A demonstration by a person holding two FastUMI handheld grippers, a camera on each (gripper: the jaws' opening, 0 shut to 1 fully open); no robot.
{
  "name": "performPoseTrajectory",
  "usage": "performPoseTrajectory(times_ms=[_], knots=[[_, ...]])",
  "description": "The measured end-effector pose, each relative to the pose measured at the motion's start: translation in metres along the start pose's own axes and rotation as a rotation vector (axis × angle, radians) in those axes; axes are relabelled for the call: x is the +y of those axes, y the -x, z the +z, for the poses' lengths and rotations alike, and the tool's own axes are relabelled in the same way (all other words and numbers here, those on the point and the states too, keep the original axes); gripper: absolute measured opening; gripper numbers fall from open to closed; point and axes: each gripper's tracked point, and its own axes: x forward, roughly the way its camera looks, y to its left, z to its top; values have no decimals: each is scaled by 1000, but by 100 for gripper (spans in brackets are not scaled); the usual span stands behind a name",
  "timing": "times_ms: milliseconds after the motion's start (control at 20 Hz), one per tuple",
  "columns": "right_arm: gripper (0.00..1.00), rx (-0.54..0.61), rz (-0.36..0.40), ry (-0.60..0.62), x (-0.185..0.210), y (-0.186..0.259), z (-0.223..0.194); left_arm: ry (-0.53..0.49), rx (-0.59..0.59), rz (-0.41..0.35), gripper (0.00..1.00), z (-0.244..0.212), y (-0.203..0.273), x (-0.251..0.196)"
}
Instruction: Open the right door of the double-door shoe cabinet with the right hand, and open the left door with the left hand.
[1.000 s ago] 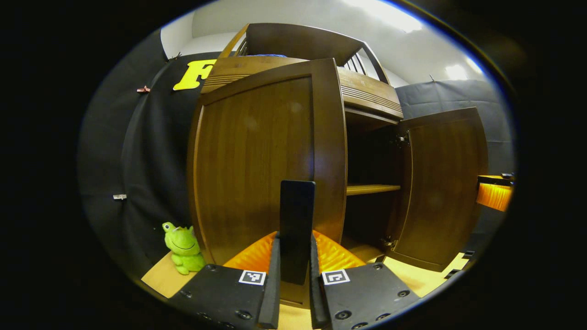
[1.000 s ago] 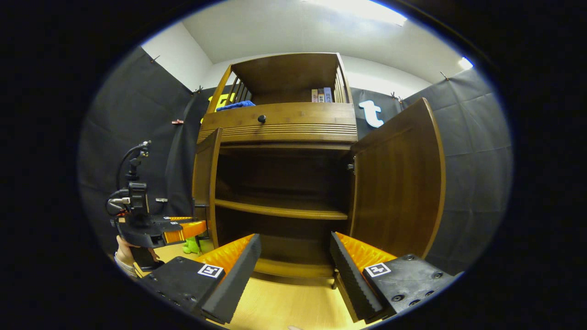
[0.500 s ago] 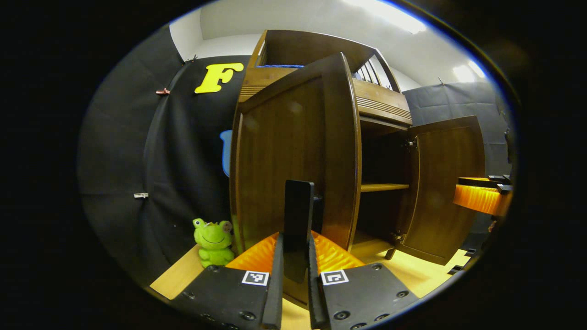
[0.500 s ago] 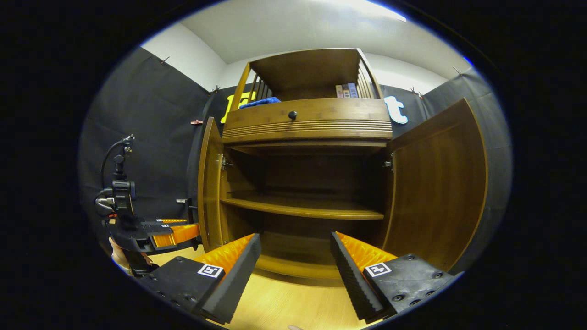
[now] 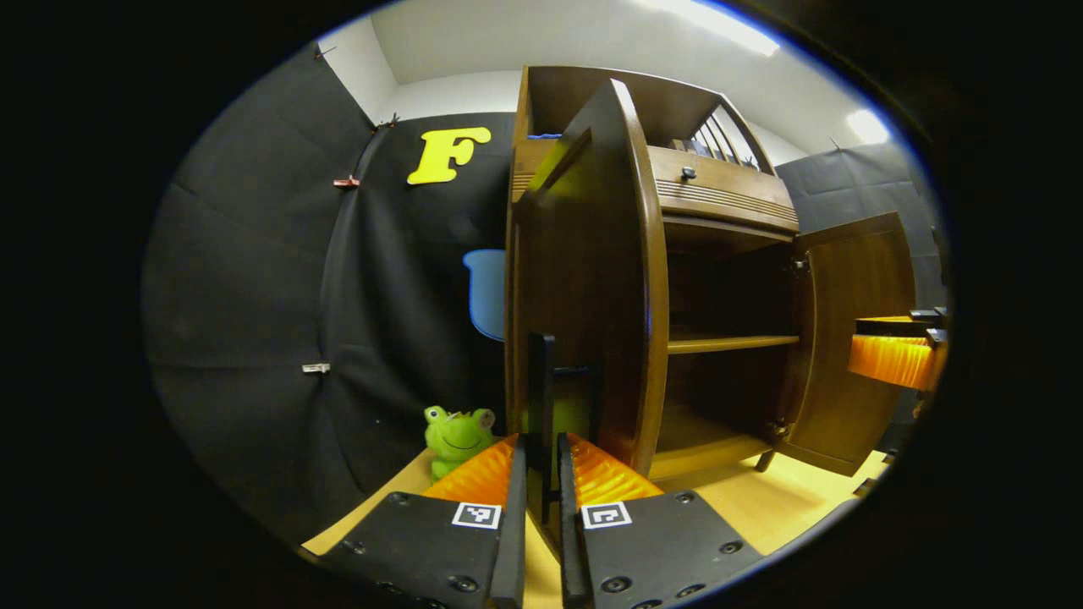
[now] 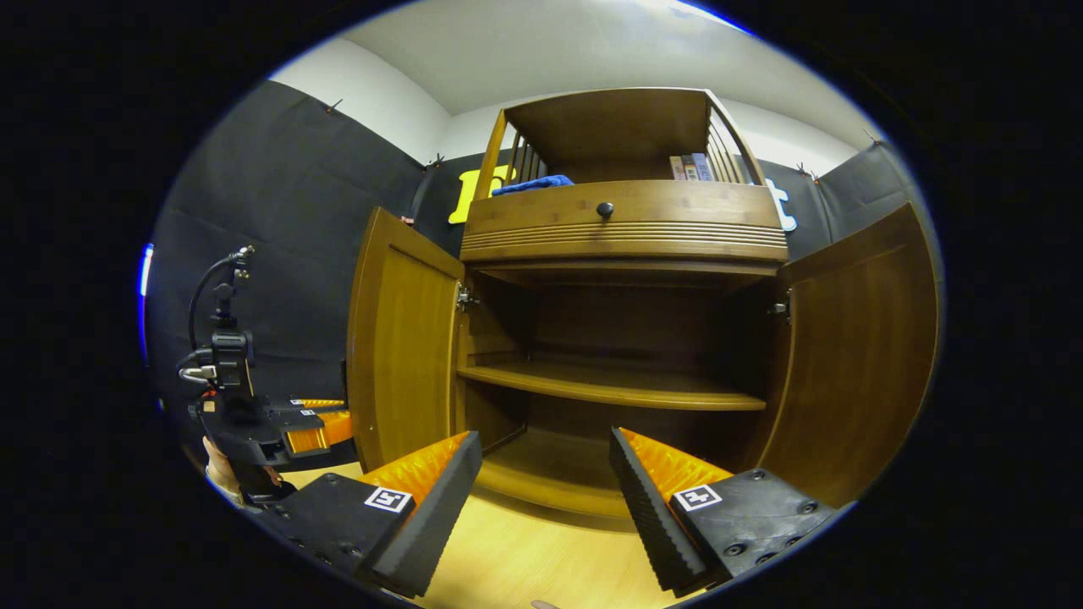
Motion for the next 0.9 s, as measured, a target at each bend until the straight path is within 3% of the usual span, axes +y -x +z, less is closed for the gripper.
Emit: performPoseTrajectory(times_ms=[100, 150, 200, 650, 800, 900], knots=[[96, 7, 32, -8, 15, -4, -4, -7, -10, 44, 21, 0, 3, 17], [96, 11, 44, -8, 21, -7, -4, -2, -9, 56, 9, 0, 4, 25], [96, 15, 54, -6, 25, -11, -5, 8, -7, 63, 14, -1, 5, 30], [96, 37, 124, -16, 55, -29, -12, -4, -8, 79, 16, 3, 25, 50], [96, 31, 130, -25, 60, -27, -11, -19, -37, 120, 19, 14, 47, 65], [96, 20, 118, -20, 55, -23, -7, 25, -55, 75, 19, 24, 63, 56]])
